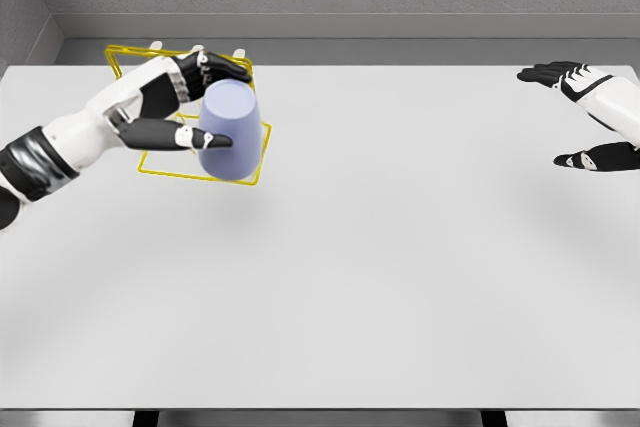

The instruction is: Place the cup on the cup holder with both arms

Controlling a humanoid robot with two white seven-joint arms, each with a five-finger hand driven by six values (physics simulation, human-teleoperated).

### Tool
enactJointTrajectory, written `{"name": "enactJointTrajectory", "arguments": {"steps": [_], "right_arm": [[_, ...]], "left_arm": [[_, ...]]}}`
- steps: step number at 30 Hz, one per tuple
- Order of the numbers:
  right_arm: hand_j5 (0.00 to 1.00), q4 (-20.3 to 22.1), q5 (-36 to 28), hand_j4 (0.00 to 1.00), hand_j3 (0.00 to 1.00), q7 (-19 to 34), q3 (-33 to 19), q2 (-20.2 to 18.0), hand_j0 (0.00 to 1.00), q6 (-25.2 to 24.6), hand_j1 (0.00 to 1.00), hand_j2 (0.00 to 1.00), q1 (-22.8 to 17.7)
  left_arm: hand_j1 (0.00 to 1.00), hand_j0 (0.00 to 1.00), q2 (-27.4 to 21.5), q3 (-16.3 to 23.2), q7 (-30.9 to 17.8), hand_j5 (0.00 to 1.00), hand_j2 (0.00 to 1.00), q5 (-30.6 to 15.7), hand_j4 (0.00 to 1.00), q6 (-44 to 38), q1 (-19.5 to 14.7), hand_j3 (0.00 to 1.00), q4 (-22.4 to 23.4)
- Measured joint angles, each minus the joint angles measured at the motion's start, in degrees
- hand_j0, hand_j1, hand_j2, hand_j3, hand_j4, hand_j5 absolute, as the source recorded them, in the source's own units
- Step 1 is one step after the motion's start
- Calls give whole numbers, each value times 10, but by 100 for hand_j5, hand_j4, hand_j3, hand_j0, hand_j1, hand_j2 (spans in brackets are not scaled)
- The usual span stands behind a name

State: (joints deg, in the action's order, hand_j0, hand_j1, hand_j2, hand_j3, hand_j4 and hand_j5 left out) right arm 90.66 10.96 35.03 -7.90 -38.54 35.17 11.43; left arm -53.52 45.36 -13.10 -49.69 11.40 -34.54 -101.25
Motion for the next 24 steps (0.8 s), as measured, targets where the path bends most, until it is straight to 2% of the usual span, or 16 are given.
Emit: {"name": "enactJointTrajectory", "arguments": {"steps": [6, 24], "right_arm": [[100, 0, 0, 100, 100, 0, 0, 0, 100, 0, 100, 100, 0], [100, 0, 0, 100, 100, 0, 0, 1, 100, 0, 100, 100, 0]], "left_arm": [[68, 68, -15, -6, 0, 68, 68, -13, 68, 3, -1, 68, 4], [68, 68, -12, -23, 0, 68, 68, -28, 68, 4, -8, 68, 47]]}}
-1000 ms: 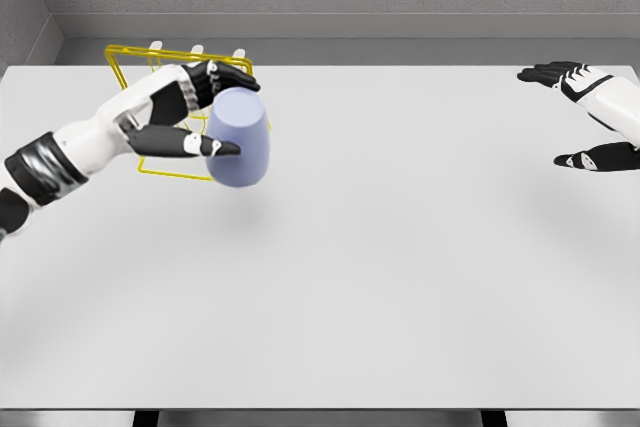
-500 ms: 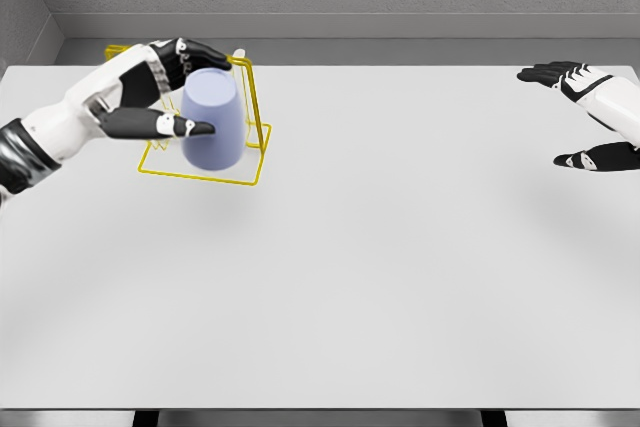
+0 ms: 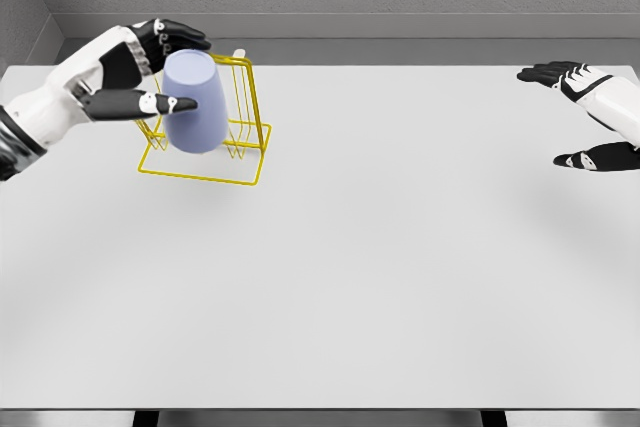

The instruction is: Place the cup on the cup holder with both arms

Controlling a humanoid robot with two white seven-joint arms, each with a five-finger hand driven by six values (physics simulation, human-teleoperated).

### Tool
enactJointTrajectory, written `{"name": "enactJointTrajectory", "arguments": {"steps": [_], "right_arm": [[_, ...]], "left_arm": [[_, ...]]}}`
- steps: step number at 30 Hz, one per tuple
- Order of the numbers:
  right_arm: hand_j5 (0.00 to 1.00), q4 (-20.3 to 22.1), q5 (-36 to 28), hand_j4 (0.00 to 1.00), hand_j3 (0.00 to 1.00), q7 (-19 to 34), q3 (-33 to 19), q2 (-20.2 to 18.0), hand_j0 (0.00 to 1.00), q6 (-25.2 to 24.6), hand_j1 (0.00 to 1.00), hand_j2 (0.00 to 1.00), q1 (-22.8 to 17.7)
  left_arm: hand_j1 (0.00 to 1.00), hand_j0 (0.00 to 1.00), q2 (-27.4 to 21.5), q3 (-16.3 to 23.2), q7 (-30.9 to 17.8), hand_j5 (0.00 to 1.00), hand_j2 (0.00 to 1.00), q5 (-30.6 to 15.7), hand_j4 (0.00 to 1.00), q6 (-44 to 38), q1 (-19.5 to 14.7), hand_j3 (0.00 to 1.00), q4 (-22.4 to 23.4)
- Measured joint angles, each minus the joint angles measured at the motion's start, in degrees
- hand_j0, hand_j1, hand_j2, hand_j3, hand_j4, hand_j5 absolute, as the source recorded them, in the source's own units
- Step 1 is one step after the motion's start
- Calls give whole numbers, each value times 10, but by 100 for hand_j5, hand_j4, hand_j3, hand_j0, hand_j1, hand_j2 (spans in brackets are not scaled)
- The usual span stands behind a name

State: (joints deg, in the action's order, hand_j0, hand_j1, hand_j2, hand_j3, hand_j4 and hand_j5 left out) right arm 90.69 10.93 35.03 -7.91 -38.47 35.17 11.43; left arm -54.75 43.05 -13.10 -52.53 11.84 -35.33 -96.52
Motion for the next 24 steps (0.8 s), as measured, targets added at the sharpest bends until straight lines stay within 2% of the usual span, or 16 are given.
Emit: {"name": "enactJointTrajectory", "arguments": {"steps": [14, 15, 17, 24], "right_arm": [[100, -1, 0, 100, 100, 0, 0, 0, 100, 0, 100, 100, 0], [100, -1, 0, 100, 100, 0, 0, 0, 100, 0, 100, 100, 0], [100, -1, 0, 100, 100, 0, 0, 0, 100, 0, 100, 100, 0], [100, -1, 0, 100, 100, 0, -1, 0, 100, 0, 100, 100, 0]], "left_arm": [[68, 68, 32, 1, -1, 68, 68, -1, 68, -1, -23, 68, 35], [73, 73, 34, 1, -1, 73, 73, -1, 73, -1, -23, 73, 38], [98, 98, 37, 2, -1, 98, 98, 0, 98, -1, -24, 98, 40], [100, 100, 37, 4, -1, 100, 100, 4, 100, -1, -28, 100, 35]]}}
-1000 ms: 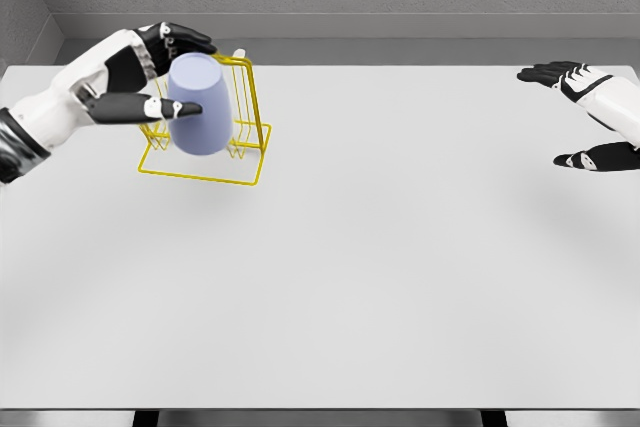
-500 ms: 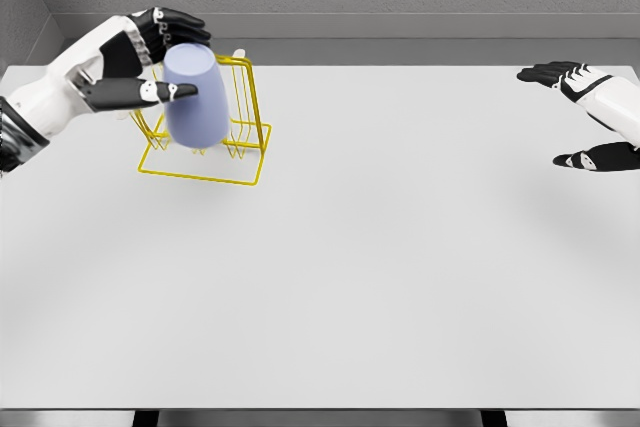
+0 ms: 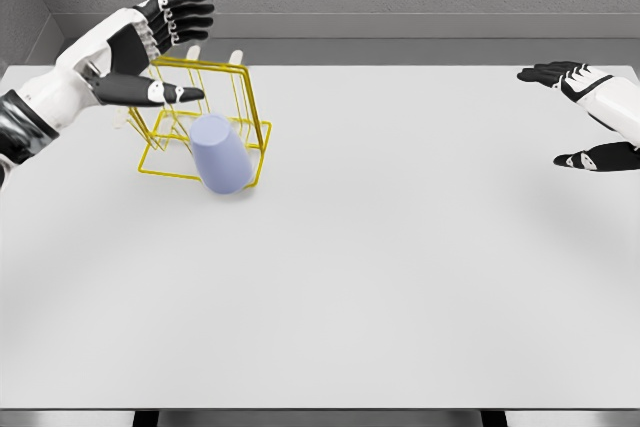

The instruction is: Place the cup on the cup holder with both arms

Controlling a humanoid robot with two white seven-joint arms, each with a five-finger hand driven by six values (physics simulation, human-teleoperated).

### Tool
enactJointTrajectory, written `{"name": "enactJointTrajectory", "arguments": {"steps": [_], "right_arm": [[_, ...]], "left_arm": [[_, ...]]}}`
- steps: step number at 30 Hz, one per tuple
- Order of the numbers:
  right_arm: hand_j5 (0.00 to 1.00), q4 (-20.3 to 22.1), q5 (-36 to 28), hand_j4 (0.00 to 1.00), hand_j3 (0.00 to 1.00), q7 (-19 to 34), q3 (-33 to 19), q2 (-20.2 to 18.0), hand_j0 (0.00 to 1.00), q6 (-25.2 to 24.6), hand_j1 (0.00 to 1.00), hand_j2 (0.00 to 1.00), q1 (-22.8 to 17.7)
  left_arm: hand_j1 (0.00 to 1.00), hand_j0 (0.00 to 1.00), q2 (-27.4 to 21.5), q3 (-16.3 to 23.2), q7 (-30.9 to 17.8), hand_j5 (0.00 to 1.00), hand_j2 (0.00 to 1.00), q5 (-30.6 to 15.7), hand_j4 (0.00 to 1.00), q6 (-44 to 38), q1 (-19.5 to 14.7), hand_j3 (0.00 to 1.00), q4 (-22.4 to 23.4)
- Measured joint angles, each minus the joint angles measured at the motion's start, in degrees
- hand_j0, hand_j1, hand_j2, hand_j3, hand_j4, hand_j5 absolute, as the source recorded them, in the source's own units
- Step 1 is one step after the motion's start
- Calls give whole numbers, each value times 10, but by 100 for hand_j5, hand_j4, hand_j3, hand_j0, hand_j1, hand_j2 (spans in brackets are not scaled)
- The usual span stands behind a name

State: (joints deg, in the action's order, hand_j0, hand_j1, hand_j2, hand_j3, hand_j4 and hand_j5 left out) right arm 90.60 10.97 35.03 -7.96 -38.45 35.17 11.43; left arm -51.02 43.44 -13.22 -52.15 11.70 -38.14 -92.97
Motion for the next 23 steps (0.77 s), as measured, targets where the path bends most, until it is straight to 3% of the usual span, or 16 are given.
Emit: {"name": "enactJointTrajectory", "arguments": {"steps": [10, 14, 23], "right_arm": [[100, -1, 0, 100, 100, 0, 0, 0, 100, 0, 100, 100, 0], [100, -1, 0, 100, 100, 0, 0, -1, 100, 0, 100, 100, 0], [100, -3, 0, 100, 100, 0, 0, -1, 100, 0, 100, 100, -1]], "left_arm": [[100, 100, -6, -1, 0, 100, 100, 1, 100, 16, 0, 100, -17], [100, 100, -12, -1, 0, 100, 100, 1, 100, 60, 6, 100, -17], [100, 100, -60, -3, 0, 100, 100, 2, 100, 212, 91, 100, -18]]}}
